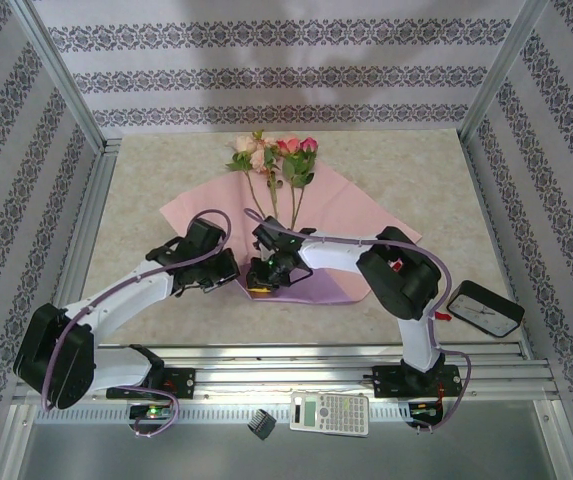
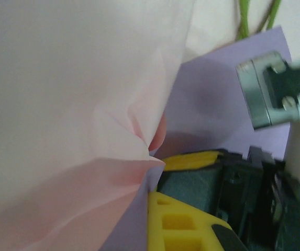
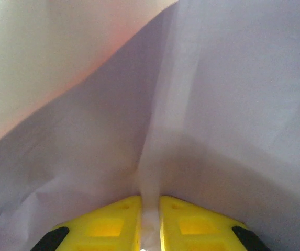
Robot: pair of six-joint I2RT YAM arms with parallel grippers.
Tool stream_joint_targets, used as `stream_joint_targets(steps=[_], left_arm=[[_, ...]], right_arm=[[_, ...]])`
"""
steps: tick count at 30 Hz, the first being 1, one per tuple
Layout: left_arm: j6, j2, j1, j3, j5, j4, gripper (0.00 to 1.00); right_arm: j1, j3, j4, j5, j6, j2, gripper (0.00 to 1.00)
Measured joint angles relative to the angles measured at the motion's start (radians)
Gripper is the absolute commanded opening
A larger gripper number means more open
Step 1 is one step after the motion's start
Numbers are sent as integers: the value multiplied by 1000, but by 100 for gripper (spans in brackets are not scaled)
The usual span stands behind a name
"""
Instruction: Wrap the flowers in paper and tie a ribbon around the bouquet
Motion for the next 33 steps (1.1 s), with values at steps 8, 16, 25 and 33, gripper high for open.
stream_joint_targets(steps=[8,16,25,33], left_arm=[[190,60,-67,97,-78,-69,0],[347,190,-175,233,-138,-99,0],[475,385,-291,378,-148,-96,17],[507,557,-312,451,-88,-86,26]], right_arm=[[-66,-95,78,-52,32,-85,32],[-185,-227,106,-41,65,-301,15],[-317,-478,75,53,127,-470,9],[-386,-534,37,78,131,-552,9]])
